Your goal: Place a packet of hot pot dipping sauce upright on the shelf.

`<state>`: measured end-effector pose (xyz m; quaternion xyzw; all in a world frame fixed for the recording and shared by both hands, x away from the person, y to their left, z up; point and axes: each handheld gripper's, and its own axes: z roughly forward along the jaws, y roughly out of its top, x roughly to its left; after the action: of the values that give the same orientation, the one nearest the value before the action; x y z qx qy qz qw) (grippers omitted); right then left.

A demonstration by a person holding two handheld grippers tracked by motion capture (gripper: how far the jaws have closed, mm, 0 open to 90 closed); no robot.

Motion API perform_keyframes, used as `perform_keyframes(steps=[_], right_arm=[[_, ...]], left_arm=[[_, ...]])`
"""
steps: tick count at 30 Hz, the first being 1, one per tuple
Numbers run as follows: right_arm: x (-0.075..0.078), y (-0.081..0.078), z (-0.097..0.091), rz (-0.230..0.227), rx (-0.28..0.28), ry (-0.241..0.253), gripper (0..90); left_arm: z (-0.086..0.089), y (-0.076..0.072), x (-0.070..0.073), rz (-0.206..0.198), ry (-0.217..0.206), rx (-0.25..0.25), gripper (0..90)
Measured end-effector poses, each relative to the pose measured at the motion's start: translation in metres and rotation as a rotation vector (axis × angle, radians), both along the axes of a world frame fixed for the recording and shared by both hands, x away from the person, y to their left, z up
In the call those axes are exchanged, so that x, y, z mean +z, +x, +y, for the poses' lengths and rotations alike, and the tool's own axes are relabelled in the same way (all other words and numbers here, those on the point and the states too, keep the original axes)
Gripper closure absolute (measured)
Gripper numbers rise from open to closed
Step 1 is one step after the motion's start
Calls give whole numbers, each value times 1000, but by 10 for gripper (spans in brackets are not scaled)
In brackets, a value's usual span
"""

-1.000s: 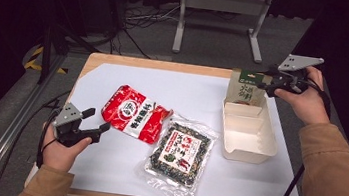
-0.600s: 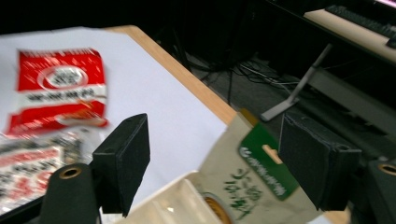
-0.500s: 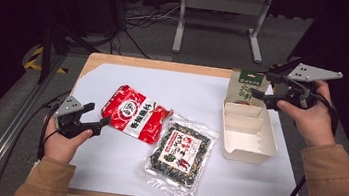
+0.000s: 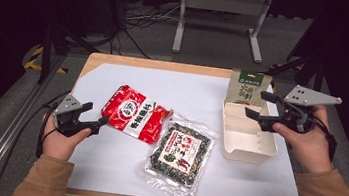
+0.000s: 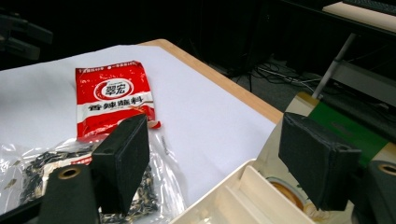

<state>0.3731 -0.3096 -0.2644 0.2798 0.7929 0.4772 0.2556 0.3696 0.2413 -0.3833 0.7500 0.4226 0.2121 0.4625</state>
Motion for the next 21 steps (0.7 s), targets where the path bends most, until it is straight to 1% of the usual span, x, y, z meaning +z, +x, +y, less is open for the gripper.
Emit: perform_keyframes(steps=[3,5,6,7,8,9,11,12,13,16,17,18,20,21], right_arm=[[-8,-10,8,-6,16,10,251],[-14,-18,14,-18,24,-3,251],[-17,-20,16,-26,26,-10,251],[-20,-23,20,-33,33,-22,251],[-23,-25,22,-35,40,-20,250],[-24,-26,24,-39,42,-16,249],[-29,-29,28,-42,42,-8,247],[-31,-31,31,-42,46,1,247],[-33,-32,32,-46,51,2,247],[-36,-33,37,-38,65,-5,246],[-36,-34,38,-34,73,-10,245],[-37,-35,39,-35,79,-4,245],[-39,-37,41,-29,85,9,245],[-40,-37,41,-24,89,10,245]], left_arm=[[0,0,0,-3,2,-3,222],[1,0,-1,-2,6,-1,222],[2,1,-2,-1,2,-2,221],[2,2,-3,-2,-16,-4,221],[2,2,-3,-3,-23,-6,221],[2,3,-5,-4,-39,-5,221],[1,4,-5,-1,-44,2,217],[0,3,-5,-1,-43,1,211],[0,4,-5,-10,-42,1,209],[0,3,-5,-16,-37,-1,206],[-1,3,-5,-16,-27,-1,206],[-1,3,-6,-13,-11,6,204],[0,4,-6,-6,8,14,201],[0,4,-7,-3,1,14,204]])
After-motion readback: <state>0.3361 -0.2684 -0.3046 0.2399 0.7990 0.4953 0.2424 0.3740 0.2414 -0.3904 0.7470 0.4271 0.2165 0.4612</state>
